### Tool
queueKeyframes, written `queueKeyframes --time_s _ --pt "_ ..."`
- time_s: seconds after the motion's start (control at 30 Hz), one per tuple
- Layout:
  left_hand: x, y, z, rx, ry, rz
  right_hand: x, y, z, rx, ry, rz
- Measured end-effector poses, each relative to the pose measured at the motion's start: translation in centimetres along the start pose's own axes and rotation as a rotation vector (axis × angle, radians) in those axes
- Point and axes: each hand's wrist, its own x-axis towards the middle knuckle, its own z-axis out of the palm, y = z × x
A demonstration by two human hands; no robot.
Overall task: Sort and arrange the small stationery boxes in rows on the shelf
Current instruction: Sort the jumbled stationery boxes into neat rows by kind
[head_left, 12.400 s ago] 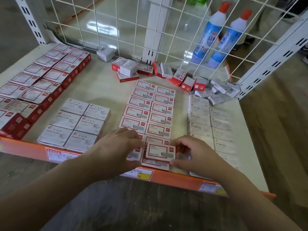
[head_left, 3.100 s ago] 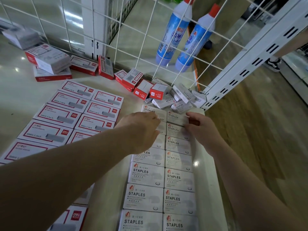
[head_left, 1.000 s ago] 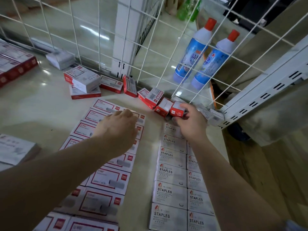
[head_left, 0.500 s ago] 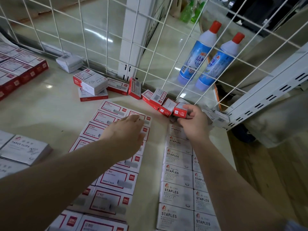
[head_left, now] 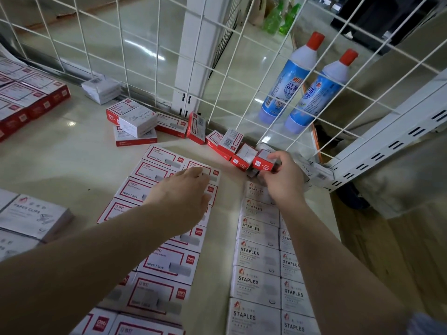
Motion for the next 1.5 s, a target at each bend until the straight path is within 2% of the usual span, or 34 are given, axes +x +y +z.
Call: queueKeyframes --time_s 0.23,0.47,0.67,0.87,0.93,1.13,1.3,1.43,1.5 --pt "0.1 0.0 0.1 -0.001 0.003 -0.003 -0.3 0.3 -0.3 -0.021 0.024 -0.044" --pt "-0.3 0.5 -0.2 -0.011 0.016 -0.016 -1.9 0.9 -1.1 -0.157 0.076 -0.336" --pt "-1.6 1.7 -1.3 -0.060 0.051 -0.017 -3.9 0.1 -2.7 -0.154 0.063 -0.466" --pt "-4.2 1.9 -1.7 -0.285 0.054 -0.084 -7.8 -1.7 -3.9 0.138 0.023 -0.355" --pt "-5.3 1.8 -1.6 -0.404 0.037 -0.114 -9.3 -2.4 -3.9 0.294 -0.008 -0.265" --pt "-7.3 1.2 -0.9 -0.538 0.046 -0.102 -12.8 -4.7 -2.8 0.626 -0.104 -0.014" --pt "-8.0 0.6 -1.4 -0.690 0.110 -0.116 -14.1 -5.7 -1.7 0.627 -0.189 0.017" --pt "-8.4 -0.4 -2.0 -0.715 0.224 -0.154 -14.4 -6.3 -1.6 0.607 -0.238 0.004" --pt "-8.4 -0.9 -2.3 -0.713 0.229 -0.157 -14.7 -6.5 -1.6 0.582 -0.277 -0.016"
